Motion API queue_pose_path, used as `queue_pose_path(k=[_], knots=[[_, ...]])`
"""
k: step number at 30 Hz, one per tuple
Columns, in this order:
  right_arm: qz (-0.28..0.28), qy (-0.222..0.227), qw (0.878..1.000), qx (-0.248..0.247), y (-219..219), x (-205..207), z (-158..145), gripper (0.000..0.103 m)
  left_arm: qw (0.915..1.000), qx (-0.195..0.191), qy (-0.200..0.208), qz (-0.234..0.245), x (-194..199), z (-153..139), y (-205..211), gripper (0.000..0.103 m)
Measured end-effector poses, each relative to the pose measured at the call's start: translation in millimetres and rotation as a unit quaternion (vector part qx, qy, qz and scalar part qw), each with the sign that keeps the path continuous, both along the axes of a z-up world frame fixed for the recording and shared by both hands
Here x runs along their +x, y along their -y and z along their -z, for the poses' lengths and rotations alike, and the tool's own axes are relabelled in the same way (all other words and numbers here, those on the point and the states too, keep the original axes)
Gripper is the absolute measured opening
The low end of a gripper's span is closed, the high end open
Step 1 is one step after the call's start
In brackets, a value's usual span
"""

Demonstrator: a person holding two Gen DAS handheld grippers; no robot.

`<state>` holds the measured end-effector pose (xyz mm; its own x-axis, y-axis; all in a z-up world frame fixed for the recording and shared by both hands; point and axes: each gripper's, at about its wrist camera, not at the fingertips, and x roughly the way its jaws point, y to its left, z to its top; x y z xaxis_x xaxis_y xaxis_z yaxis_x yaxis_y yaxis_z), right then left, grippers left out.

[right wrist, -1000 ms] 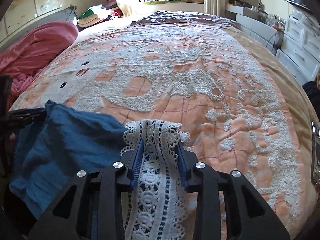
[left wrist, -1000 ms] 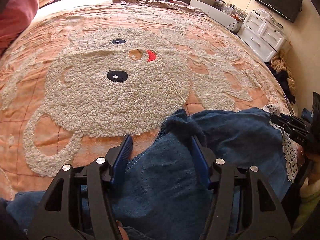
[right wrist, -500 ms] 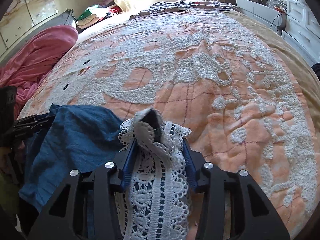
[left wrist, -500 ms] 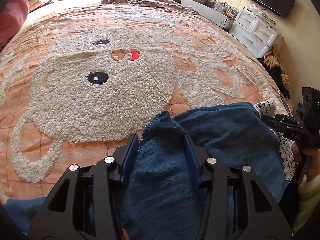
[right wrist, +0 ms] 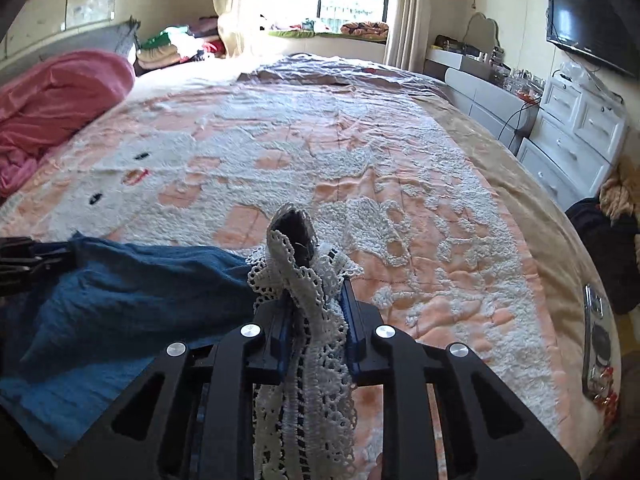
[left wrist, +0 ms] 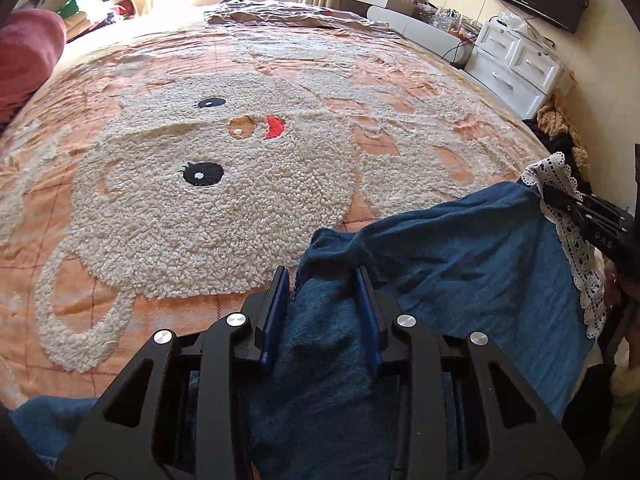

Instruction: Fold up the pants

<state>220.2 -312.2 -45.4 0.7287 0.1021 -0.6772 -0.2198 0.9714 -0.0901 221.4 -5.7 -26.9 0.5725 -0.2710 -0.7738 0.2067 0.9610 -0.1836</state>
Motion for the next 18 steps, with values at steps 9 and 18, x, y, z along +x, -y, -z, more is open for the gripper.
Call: queue_pose_path(k=[9, 18], knots=[[0.003, -0.046, 0.998, 0.032, 17.8, 7.8, 26.9, 0.034, 0.9997, 0.005, 0.002, -0.025, 2.2, 4.9, -9.9, 0.042], [0.031, 0.010, 0.982, 0.185, 70.3, -78.7, -33.5, 0.054, 0.9972, -0.031, 0.046, -0.050, -63.6, -53.4, -43.1, 0.049]])
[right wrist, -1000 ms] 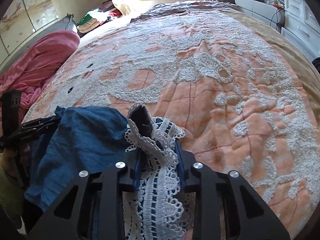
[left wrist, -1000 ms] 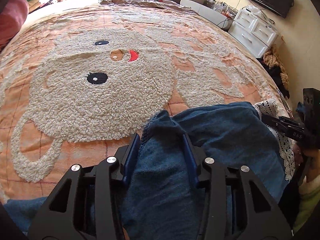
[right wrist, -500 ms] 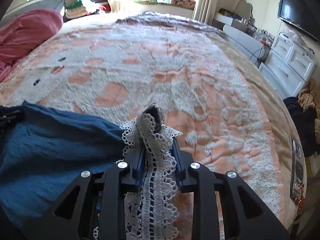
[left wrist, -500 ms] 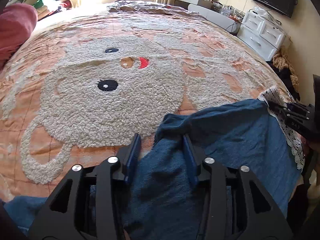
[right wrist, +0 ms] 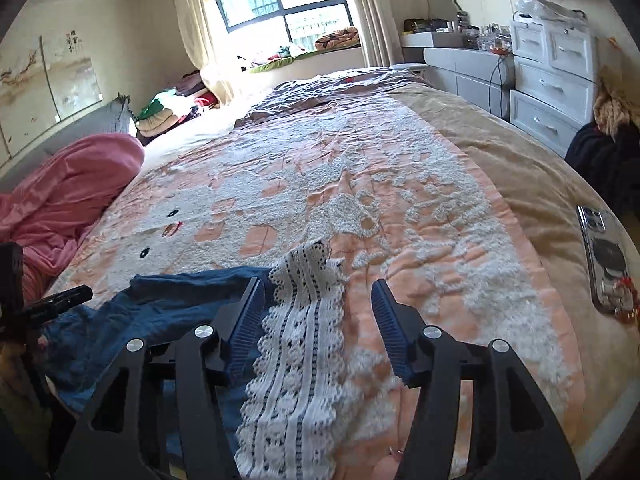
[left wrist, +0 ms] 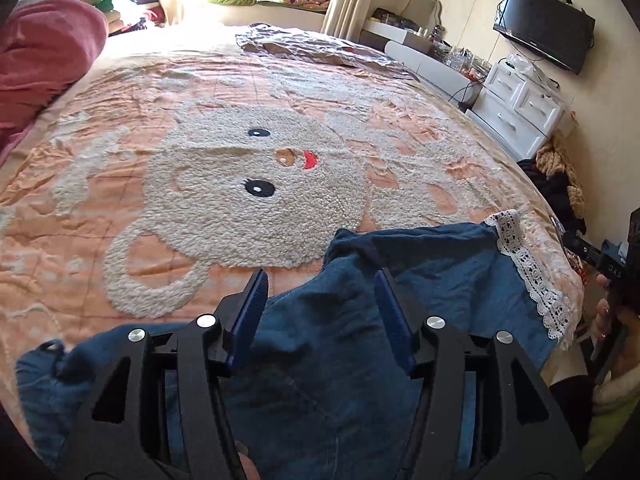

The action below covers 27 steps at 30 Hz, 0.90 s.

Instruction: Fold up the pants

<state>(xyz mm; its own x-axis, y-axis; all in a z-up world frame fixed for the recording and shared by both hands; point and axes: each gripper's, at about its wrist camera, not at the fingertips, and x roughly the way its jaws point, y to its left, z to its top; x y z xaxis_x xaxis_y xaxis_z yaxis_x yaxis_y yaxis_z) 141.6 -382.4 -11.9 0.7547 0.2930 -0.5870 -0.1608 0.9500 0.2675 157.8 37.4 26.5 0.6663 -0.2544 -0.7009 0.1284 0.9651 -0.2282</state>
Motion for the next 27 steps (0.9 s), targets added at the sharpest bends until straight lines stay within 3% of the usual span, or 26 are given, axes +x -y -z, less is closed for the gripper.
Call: queue_pose_path(k=[4, 7, 12, 15, 18, 20, 22, 25, 27], knots=[[0.016, -0.016, 0.999, 0.028, -2.3, -49.0, 18.6, 0.054, 0.9998, 0.001, 0.006, -0.017, -42.7, -11.7, -20.6, 0.052], [0.034, -0.037, 0.998, 0.041, -1.7, -68.1, 32.3, 0.054, 0.9991, 0.026, 0.015, -0.030, -69.7, -13.3, -28.9, 0.056], [0.047, -0.068, 0.996, 0.037, -2.9, -67.6, 42.7, 0.054, 0.9986, 0.035, 0.013, -0.038, -104.2, -12.0, -36.7, 0.056], [0.040, -0.091, 0.994, 0.035, -9.3, -61.2, 56.1, 0.053, 0.9973, 0.061, 0.012, -0.039, -111.8, -7.7, -31.8, 0.056], [0.030, -0.088, 0.996, -0.017, -25.1, -60.4, 62.1, 0.035, 0.9968, 0.073, -0.001, -0.033, -108.4, 2.9, -23.0, 0.056], [0.018, -0.082, 0.996, -0.032, -29.1, -63.7, 58.5, 0.024, 0.9937, 0.104, -0.017, -0.037, -103.9, 16.2, -18.3, 0.056], [0.018, -0.071, 0.997, -0.038, -26.1, -70.0, 51.9, 0.020, 0.9883, 0.134, -0.036, -0.064, -100.4, 30.0, -25.6, 0.056], [0.027, -0.047, 0.993, -0.102, -27.4, -81.4, 42.6, 0.013, 0.9898, 0.114, -0.046, -0.072, -101.8, 39.2, -40.8, 0.056], [0.026, -0.054, 0.992, -0.115, -28.0, -80.5, 49.0, 0.013, 0.9896, 0.120, -0.042, -0.067, -103.5, 41.7, -41.1, 0.056]])
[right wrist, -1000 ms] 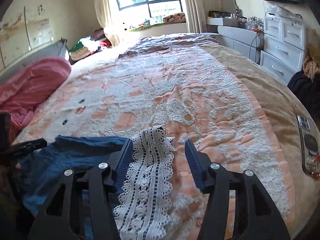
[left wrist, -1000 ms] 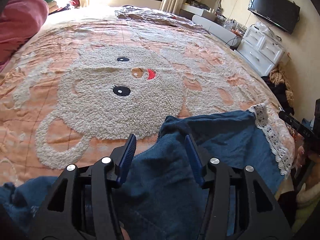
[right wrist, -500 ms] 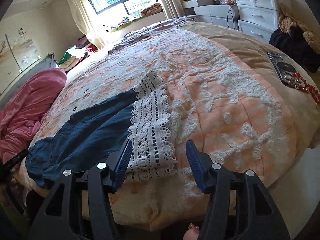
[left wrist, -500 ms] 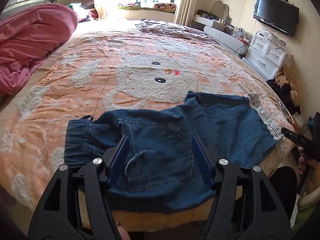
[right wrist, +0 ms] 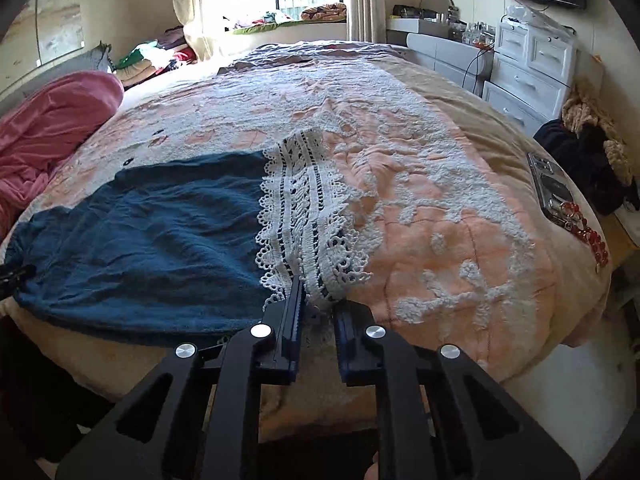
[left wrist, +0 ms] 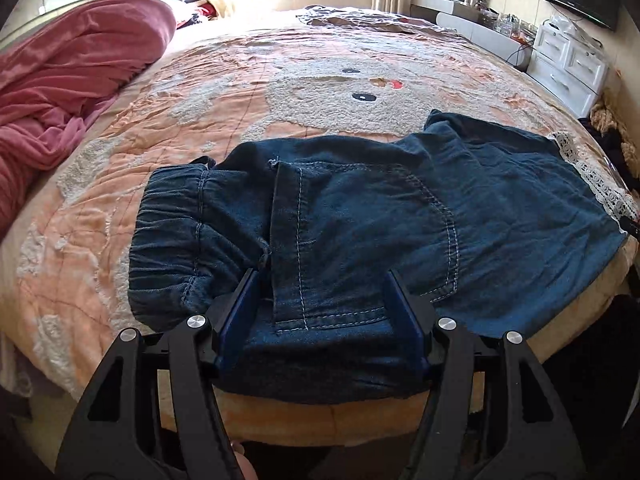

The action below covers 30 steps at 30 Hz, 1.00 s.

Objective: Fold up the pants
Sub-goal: 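Lay the lace trim flat with the right gripper and open both grippers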

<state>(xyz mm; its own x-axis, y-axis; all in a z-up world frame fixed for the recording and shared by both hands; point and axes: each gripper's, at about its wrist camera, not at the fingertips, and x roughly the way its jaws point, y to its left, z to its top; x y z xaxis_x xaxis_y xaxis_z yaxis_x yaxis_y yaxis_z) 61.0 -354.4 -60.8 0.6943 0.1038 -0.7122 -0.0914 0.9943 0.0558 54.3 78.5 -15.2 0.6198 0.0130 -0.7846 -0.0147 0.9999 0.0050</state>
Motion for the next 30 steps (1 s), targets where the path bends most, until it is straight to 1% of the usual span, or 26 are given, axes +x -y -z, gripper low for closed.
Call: queue_pose_path(k=[3, 5, 6, 7, 8, 9, 10, 11, 12, 15, 17, 19, 21, 24, 25, 28, 29, 30], knots=[[0.000, -0.010, 1.000, -0.010, -1.4, 2.9, 13.7, 0.014, 1.0000, 0.003, 0.002, 0.001, -0.5, 1.4, 0.8, 0.056], [0.004, -0.008, 1.000, 0.002, 2.0, 2.8, 14.7, 0.015, 1.0000, 0.001, 0.005, 0.002, -1.5, 1.1, 0.6, 0.056], [0.004, -0.010, 1.000, 0.005, 3.8, 3.1, 15.0, 0.018, 1.0000, 0.001, 0.006, 0.002, -1.1, 1.8, 0.1, 0.056], [0.006, -0.010, 1.000, 0.007, 6.0, 3.3, 15.0, 0.027, 1.0000, 0.000, 0.008, 0.002, -0.8, 2.4, -0.4, 0.056], [0.012, -0.011, 1.000, 0.010, 9.7, 3.5, 14.7, 0.031, 0.9999, -0.002, 0.011, 0.000, -0.9, 2.1, -0.6, 0.056], [0.017, -0.012, 1.000, 0.018, 13.7, 3.2, 13.4, 0.038, 0.9999, -0.005, 0.014, -0.003, -1.6, 1.1, -0.6, 0.056], [0.019, -0.011, 0.999, 0.036, 19.4, 1.7, 11.1, 0.042, 0.9998, -0.009, 0.018, -0.001, -4.1, -2.2, 0.9, 0.056], [0.022, -0.006, 0.998, 0.060, 25.9, -2.4, 6.7, 0.043, 0.9996, -0.012, 0.023, 0.004, -6.1, -5.9, 1.9, 0.056], [0.024, -0.001, 0.997, 0.071, 29.7, -5.7, 2.8, 0.043, 0.9995, -0.015, 0.028, 0.008, -8.4, -10.6, 3.0, 0.058], [0.035, 0.025, 0.997, 0.065, 34.5, -16.7, -11.1, 0.043, 0.9982, -0.033, 0.045, 0.020, -13.6, -29.3, 9.0, 0.059], [0.032, 0.045, 0.996, 0.072, 32.0, -23.3, -21.1, 0.043, 0.9970, -0.040, 0.055, 0.037, -14.3, -38.9, 18.7, 0.061], [0.017, 0.062, 0.995, 0.079, 23.9, -26.8, -29.9, 0.043, 0.9953, -0.047, 0.062, 0.058, -12.0, -46.3, 34.1, 0.061], [-0.020, 0.069, 0.994, 0.087, 6.7, -26.5, -36.2, 0.043, 0.9929, -0.056, 0.061, 0.085, -7.0, -48.5, 53.3, 0.061], [-0.066, 0.066, 0.992, 0.088, -22.1, -19.6, -36.8, 0.043, 0.9873, -0.081, 0.047, 0.128, 5.3, -42.9, 83.9, 0.061], [-0.080, 0.061, 0.991, 0.091, -31.0, -16.2, -35.6, 0.043, 0.9860, -0.082, 0.039, 0.140, 10.7, -36.4, 94.7, 0.062], [-0.098, 0.034, 0.991, 0.088, -54.1, -1.1, -23.8, 0.044, 0.9873, -0.065, 0.009, 0.145, 20.7, -12.1, 113.4, 0.062], [-0.100, 0.026, 0.991, 0.082, -60.3, 2.5, -18.8, 0.044, 0.9884, -0.054, -0.002, 0.142, 22.9, -2.6, 116.0, 0.062], [-0.096, 0.017, 0.993, 0.069, -65.4, 5.1, -13.2, 0.044, 0.9899, -0.036, -0.015, 0.136, 24.5, 7.8, 117.6, 0.062]])
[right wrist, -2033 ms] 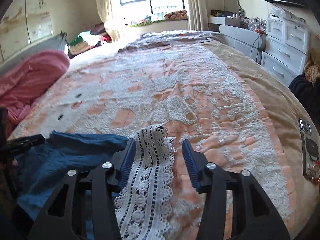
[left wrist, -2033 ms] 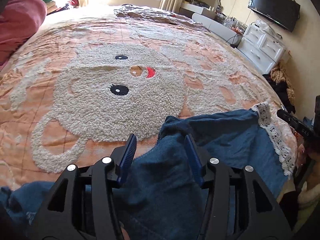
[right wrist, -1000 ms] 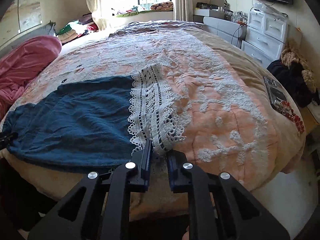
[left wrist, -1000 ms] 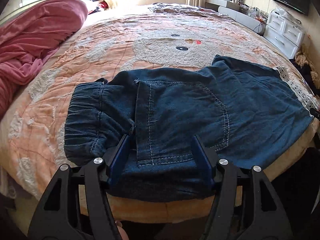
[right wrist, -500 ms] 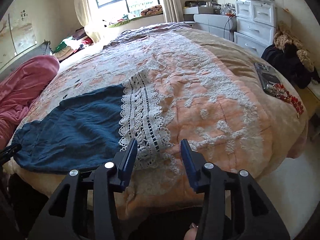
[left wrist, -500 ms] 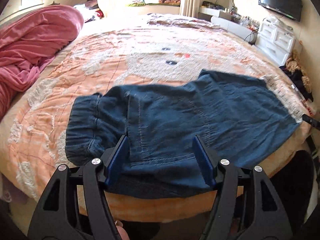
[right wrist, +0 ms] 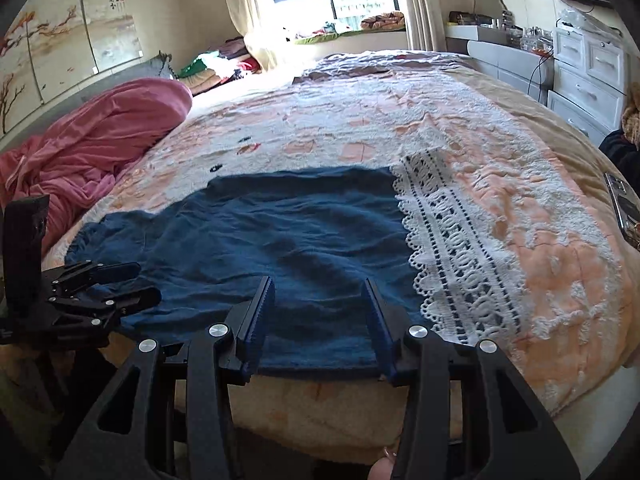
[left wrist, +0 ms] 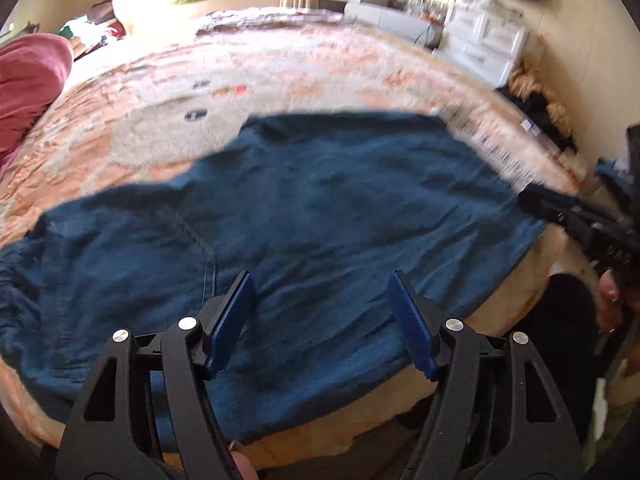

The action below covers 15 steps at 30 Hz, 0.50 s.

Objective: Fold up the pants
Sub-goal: 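Lay the lace trim flat with the right gripper and open both grippers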

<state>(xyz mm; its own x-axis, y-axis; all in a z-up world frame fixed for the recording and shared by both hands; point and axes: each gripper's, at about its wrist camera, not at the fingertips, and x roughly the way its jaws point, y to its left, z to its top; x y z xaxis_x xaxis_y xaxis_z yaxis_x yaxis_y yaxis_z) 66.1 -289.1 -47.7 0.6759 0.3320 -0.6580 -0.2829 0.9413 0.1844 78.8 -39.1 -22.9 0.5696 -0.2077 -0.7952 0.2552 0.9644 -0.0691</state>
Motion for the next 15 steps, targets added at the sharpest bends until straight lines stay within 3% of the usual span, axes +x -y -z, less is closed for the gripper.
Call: queue_pose_path(k=[3, 7, 11, 15], knots=[[0.012, -0.041, 0.998, -0.052, -11.9, 9.0, 25.5, 0.044, 0.9997, 0.016, 0.015, 0.009, -6.0, 6.8, 0.4, 0.062], [0.018, -0.028, 0.999, -0.039, -10.8, 5.4, 27.2, 0.046, 0.9997, 0.010, 0.021, 0.009, -8.4, 7.4, -3.2, 0.063], [0.023, 0.003, 1.000, 0.020, 9.7, -10.7, 8.9, 0.046, 0.9995, -0.013, 0.025, 0.016, -9.6, -4.8, -6.3, 0.065], [0.052, 0.028, 0.998, 0.025, 32.4, -21.8, -10.8, 0.056, 0.9989, -0.027, 0.036, 0.016, -6.9, -27.8, -2.7, 0.068]])
